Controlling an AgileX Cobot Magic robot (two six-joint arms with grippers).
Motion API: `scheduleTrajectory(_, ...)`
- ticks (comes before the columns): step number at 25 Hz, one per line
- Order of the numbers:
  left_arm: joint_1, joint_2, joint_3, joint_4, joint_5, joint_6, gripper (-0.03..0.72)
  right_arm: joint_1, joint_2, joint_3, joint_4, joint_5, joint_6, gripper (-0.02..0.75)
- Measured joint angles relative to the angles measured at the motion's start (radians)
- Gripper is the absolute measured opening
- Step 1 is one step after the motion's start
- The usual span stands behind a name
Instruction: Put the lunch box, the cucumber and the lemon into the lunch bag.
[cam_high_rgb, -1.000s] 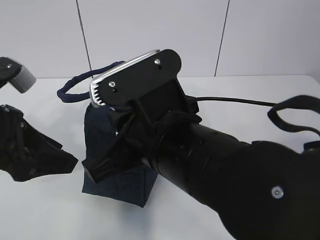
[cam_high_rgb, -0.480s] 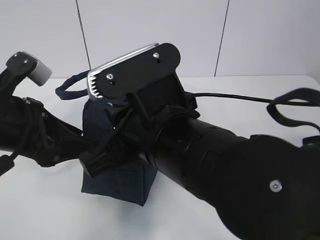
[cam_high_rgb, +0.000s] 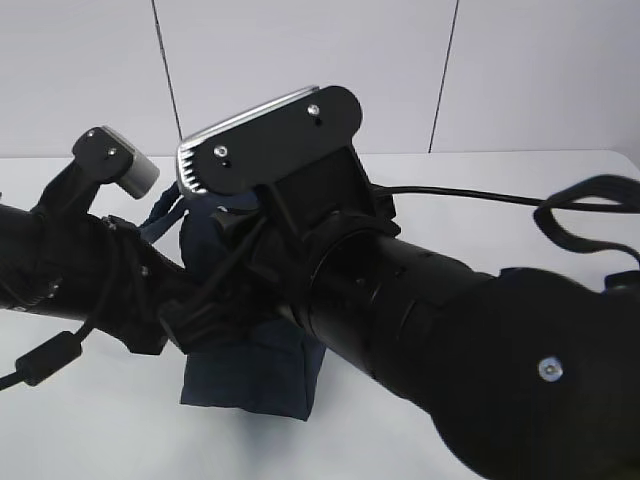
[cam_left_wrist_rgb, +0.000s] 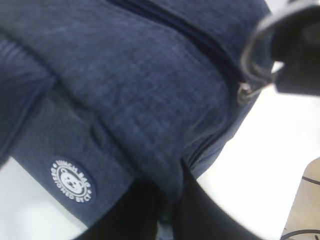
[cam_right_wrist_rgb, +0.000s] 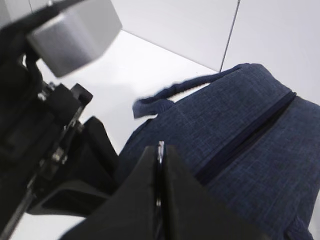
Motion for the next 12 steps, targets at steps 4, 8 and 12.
scheduleTrajectory(4,-0.025,0.004,0.000,-0.004,-0.024,0.002,0.011,-0.001,0.000,0.000,0.003,0.000,0.000,-0.013)
scheduleTrajectory(8,-0.025,0.004,0.000,-0.004,-0.024,0.002,0.011,-0.012,0.000,0.000,0.003,-0.002,0.000,-0.013)
scheduleTrajectory(12,-0.026,0.005,0.000,-0.004,-0.020,0.004,0.010,-0.056,0.000,-0.009,-0.001,-0.011,0.000,-0.013)
